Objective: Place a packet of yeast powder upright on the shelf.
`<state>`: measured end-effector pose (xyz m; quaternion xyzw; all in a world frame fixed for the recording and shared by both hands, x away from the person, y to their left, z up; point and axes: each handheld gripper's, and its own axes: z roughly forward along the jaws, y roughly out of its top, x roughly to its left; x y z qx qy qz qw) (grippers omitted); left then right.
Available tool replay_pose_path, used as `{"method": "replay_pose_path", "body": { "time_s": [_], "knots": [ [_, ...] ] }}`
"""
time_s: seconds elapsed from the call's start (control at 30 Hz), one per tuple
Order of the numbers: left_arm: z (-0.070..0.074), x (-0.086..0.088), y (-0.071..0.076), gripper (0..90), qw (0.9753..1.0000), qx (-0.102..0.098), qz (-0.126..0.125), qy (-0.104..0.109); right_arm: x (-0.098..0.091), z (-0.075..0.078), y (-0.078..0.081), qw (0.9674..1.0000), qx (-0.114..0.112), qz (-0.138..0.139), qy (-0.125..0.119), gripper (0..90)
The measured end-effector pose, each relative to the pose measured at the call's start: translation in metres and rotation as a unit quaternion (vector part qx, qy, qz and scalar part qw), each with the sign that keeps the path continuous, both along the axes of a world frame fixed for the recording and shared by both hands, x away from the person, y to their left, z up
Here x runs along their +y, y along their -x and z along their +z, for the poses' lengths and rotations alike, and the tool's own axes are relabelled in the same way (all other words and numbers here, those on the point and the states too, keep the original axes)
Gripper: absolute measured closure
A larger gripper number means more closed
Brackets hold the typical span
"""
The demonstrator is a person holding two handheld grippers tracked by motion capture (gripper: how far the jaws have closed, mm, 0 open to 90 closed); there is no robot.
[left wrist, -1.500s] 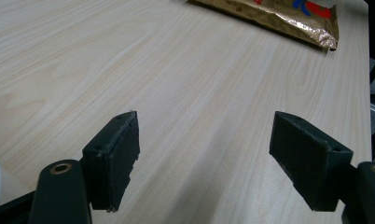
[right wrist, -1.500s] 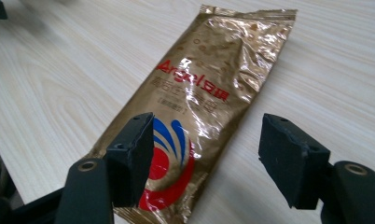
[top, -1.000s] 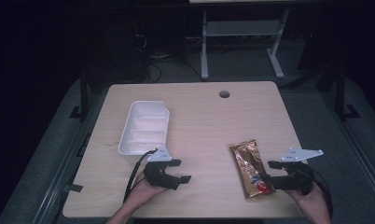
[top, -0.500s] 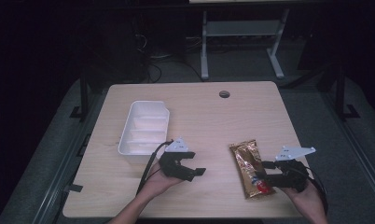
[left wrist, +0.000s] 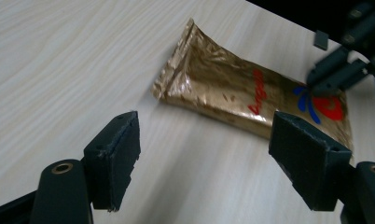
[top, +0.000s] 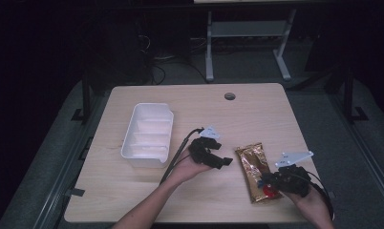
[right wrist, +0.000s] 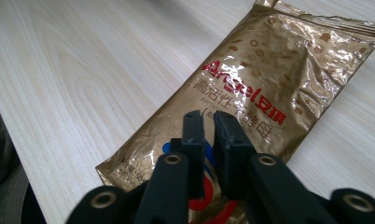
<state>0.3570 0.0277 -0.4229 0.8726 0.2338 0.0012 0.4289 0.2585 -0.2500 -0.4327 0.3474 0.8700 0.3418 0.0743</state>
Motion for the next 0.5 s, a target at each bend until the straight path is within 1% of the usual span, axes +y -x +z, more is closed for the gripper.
{"method": "replay_pose_path", "body": {
  "time_s": [0.03,0.1,0.17,0.2,0.23,0.27,0.33,0.4,0.5],
  "knots": [
    [0.000,-0.005,-0.003,25.4,1.0000,0.004,0.000,0.001,0.000,-0.001,0.000,1.0000,0.001,0.003,0.002,89.6],
    [0.000,-0.013,-0.010,25.6,1.0000,0.007,0.001,-0.005,0.000,-0.002,0.000,1.0000,0.003,0.002,0.005,89.6],
    [-0.001,-0.020,-0.016,26.1,0.9999,0.011,0.003,-0.009,0.001,-0.004,0.000,0.9999,0.010,0.002,0.005,89.7],
    [-0.003,-0.026,-0.022,26.6,0.9998,0.013,0.006,-0.014,0.002,-0.006,-0.001,0.9998,0.013,0.002,0.012,89.7],
    [-0.003,-0.026,-0.022,27.0,0.9998,0.013,0.006,-0.014,0.002,-0.006,-0.001,0.9998,0.013,0.002,0.012,89.7],
    [-0.004,-0.030,-0.025,27.0,0.9997,0.018,0.008,-0.016,0.002,-0.009,-0.002,0.9997,0.017,0.002,0.016,89.7],
    [-0.006,-0.035,-0.031,27.1,0.9995,0.023,0.009,-0.021,0.002,-0.009,-0.002,0.9997,0.017,0.001,0.016,89.7],
    [-0.010,-0.041,-0.036,26.9,0.9992,0.032,0.012,-0.019,0.003,-0.009,-0.002,0.9997,0.018,0.000,0.016,89.7],
    [-0.016,-0.047,-0.039,25.8,0.9989,0.037,0.022,-0.021,0.003,-0.011,-0.001,0.9997,0.019,-0.006,0.016,89.6]
  ]
}}
